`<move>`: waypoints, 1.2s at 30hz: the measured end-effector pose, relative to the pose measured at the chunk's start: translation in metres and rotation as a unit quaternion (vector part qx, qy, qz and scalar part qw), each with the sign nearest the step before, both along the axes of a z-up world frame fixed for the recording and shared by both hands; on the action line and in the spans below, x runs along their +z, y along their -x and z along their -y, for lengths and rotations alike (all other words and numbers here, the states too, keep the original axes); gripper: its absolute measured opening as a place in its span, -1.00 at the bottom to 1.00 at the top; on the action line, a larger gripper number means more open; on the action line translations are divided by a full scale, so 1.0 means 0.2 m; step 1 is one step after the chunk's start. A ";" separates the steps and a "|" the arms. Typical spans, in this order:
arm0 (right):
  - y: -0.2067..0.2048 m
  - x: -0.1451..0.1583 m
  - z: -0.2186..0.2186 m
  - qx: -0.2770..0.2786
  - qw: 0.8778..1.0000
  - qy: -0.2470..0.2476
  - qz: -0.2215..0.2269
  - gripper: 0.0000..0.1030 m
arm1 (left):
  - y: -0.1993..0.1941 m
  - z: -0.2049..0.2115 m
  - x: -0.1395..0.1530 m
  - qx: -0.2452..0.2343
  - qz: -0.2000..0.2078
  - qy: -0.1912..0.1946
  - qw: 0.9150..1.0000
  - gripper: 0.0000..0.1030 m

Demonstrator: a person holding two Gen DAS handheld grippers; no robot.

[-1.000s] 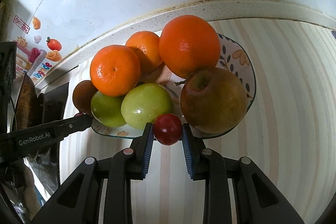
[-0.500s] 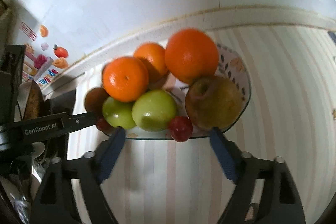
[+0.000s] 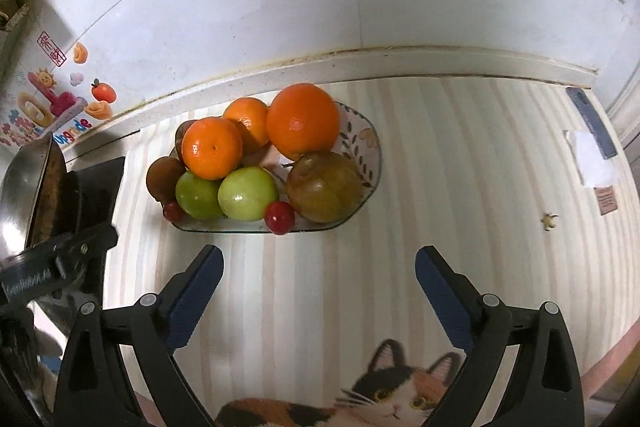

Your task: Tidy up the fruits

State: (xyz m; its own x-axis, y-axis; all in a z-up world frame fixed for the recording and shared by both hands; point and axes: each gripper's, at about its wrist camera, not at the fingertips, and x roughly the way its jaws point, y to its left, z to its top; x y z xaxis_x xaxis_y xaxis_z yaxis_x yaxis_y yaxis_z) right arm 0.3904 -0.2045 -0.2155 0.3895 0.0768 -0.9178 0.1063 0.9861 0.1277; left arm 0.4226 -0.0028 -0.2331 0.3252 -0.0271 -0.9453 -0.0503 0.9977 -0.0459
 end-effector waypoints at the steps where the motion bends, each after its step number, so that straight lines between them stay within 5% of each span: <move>1: 0.01 0.02 0.01 0.001 1.000 0.002 0.002 0.92 | 0.02 0.00 0.02 0.000 0.003 -0.003 1.000 0.80; 12: 0.35 0.42 -0.02 0.013 0.998 0.010 0.055 0.92 | 0.45 -0.04 0.40 -0.004 0.086 -0.011 0.996 0.80; 25: 1.16 0.98 -0.11 -0.012 0.990 0.031 0.137 0.92 | 1.11 -0.09 0.75 -0.039 0.161 -0.016 0.986 0.80; 36: 1.69 1.26 -0.10 -0.014 0.984 0.032 0.174 0.93 | 1.56 -0.03 0.96 -0.062 0.202 -0.015 0.977 0.80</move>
